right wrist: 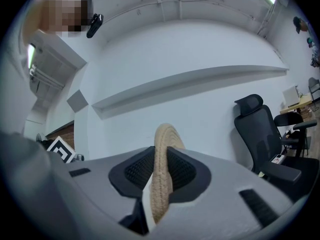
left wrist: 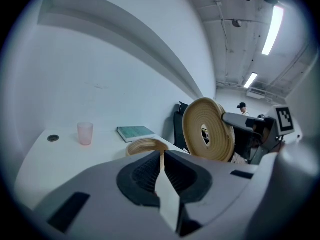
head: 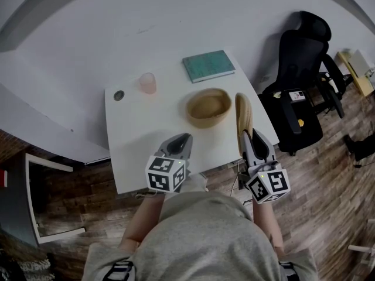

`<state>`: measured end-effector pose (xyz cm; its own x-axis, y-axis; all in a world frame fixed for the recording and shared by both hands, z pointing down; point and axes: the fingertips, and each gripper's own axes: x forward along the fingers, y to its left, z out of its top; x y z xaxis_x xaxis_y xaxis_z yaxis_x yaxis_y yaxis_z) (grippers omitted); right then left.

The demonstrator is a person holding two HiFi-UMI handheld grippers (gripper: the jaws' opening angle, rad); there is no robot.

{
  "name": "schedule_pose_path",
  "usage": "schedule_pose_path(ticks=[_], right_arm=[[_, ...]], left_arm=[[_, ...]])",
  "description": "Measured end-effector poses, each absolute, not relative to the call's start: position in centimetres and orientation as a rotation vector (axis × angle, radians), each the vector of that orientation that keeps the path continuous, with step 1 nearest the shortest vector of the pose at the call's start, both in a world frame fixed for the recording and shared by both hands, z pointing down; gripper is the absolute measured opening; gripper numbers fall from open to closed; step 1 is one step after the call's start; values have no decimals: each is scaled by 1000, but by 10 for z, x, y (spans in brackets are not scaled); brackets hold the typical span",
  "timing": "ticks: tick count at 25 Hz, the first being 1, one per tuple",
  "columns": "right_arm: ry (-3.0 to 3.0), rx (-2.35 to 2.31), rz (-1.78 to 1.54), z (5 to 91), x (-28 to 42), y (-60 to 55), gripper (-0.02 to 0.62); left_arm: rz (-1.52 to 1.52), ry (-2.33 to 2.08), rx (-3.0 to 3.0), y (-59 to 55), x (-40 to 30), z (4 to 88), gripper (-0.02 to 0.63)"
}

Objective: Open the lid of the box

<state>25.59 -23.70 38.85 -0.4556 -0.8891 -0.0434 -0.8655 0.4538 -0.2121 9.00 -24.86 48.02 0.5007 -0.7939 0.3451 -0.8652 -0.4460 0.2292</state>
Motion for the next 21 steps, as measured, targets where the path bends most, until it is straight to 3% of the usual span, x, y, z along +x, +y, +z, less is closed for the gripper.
schedule_pose_path(ticks=[21], right_arm=[[2552,-1541,-233,390,255,-250,78]], left_arm=[[299,-1365,2372,-263,93,488,25]])
